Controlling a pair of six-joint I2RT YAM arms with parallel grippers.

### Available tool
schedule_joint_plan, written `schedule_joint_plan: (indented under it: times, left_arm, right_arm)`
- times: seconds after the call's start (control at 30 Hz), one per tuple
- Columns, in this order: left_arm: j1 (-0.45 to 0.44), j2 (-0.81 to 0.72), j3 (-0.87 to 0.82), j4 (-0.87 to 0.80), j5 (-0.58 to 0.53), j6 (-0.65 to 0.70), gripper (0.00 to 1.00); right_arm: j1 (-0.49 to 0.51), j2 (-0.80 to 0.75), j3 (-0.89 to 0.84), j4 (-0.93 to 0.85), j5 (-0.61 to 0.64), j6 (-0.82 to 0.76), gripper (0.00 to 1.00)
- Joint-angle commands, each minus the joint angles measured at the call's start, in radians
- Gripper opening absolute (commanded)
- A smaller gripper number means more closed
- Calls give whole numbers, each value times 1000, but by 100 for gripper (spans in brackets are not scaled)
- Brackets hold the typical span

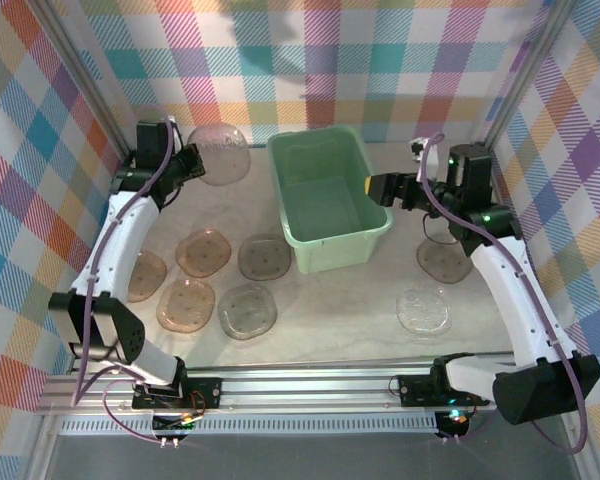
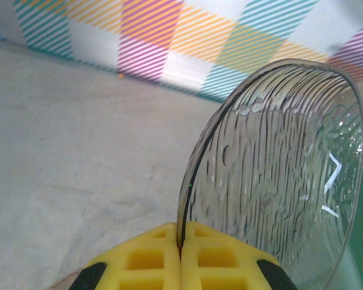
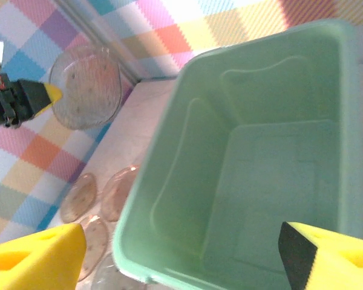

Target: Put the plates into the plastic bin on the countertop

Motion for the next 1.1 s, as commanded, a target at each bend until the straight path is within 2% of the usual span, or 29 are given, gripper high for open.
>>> schedule_joint_plan:
  times: [0.0,0.17,0.33,0.47,0.7,0.77,0.93,1.07]
  left_arm:
    - [-28,-8,43,-9,155,47,0]
    - [-64,39,142,-62,267,96,0]
    - [-85,73,201,-82,372,137,0]
    - [-95,121,277,-135,436,177,0]
    - [-150,136,245,-62,387,218,0]
    - [-171,147,253,-45,374,224,0]
    - [-225,202,327,-62,349,249,0]
    - [-262,211,343,-42,315,278,0]
  right_arm:
    - [49,62,100,-26,-47,-3,82]
    - [113,190,263,-107,-6,-57,78]
    - [137,304,343,-60,-10,58,64]
    - [171,363,388,-35,36,93,61]
    - [211,427,456,-10,71,103,59]
    - [211,444,463,-5,89,95,51]
    - [211,494,526,-52,143,60,45]
    - [211,519,569,-111,246,65,43]
